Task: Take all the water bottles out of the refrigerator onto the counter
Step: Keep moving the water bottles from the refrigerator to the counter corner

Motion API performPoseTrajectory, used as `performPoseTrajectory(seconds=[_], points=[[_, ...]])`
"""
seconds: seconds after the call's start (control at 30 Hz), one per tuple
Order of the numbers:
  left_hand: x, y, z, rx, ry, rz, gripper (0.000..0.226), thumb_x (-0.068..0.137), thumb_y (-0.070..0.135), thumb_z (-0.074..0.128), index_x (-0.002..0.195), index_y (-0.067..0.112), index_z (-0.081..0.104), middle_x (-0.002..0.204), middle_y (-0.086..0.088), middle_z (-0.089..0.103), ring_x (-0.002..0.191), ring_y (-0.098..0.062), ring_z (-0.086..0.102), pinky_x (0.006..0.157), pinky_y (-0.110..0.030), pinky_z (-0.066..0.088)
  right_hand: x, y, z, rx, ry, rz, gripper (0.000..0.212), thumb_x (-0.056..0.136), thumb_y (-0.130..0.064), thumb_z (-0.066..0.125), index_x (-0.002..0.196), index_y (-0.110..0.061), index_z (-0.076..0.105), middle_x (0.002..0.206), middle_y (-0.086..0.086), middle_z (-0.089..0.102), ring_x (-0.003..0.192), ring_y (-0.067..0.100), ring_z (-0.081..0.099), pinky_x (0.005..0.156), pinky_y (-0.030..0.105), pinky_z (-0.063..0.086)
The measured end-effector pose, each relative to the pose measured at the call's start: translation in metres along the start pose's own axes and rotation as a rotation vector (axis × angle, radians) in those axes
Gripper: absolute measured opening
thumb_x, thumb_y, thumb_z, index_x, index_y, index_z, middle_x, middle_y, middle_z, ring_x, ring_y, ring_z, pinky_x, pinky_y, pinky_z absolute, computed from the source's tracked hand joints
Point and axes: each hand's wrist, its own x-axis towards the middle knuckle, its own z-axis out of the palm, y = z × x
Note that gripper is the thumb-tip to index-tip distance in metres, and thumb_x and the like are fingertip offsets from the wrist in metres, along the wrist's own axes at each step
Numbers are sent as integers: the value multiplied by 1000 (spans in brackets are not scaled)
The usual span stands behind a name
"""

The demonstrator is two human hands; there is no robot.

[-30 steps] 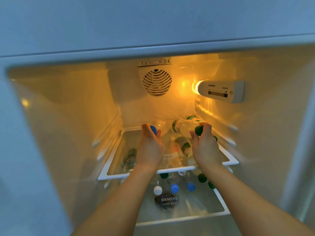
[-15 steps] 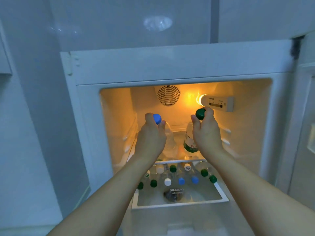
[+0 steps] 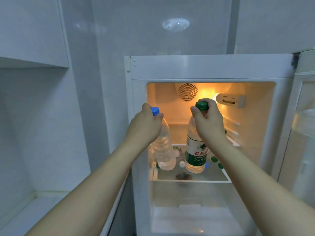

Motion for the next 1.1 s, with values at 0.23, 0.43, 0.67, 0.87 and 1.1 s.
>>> performPoseTrajectory(seconds=[0.23, 0.43, 0.67, 0.87, 1.1], points=[[-69, -63, -52, 93, -71, -147, 29, 93, 41, 49, 105, 15, 46, 99, -6, 59, 89, -30, 56, 69, -35, 43, -82, -19, 27, 66, -229, 58, 19, 90, -24, 65, 107, -23, 56, 95, -16, 58, 89, 2, 56, 79, 20, 43], [-133, -110, -84, 209, -85, -272, 29, 95, 41, 49, 110, 17, 45, 98, -2, 56, 89, -28, 54, 69, -34, 39, -150, -35, 71, 128, -377, 107, 20, 90, -24, 66, 105, -25, 54, 93, -19, 57, 84, -6, 53, 72, 6, 38], [-201, -156, -115, 225, -2, -428, 26, 95, 39, 49, 106, 16, 43, 94, -6, 59, 83, -28, 56, 63, -34, 39, -213, -53, 125, 158, -574, 112, 20, 93, -24, 62, 107, -23, 49, 86, -16, 53, 68, -4, 50, 58, 4, 37], [-262, -177, -143, 286, 126, -586, 24, 96, 40, 49, 107, 19, 43, 84, -3, 59, 79, -25, 57, 63, -34, 43, -260, -56, 164, 224, -802, 91, 24, 95, -27, 56, 116, -23, 47, 91, -10, 55, 70, -2, 50, 69, 23, 36], [-338, -187, -172, 358, 291, -803, 22, 96, 39, 50, 105, 21, 41, 77, 0, 54, 72, -24, 53, 57, -33, 37, -327, -73, 201, 370, -1102, 83, 20, 95, -25, 58, 112, -25, 47, 104, -4, 64, 83, 6, 57, 75, 20, 41]])
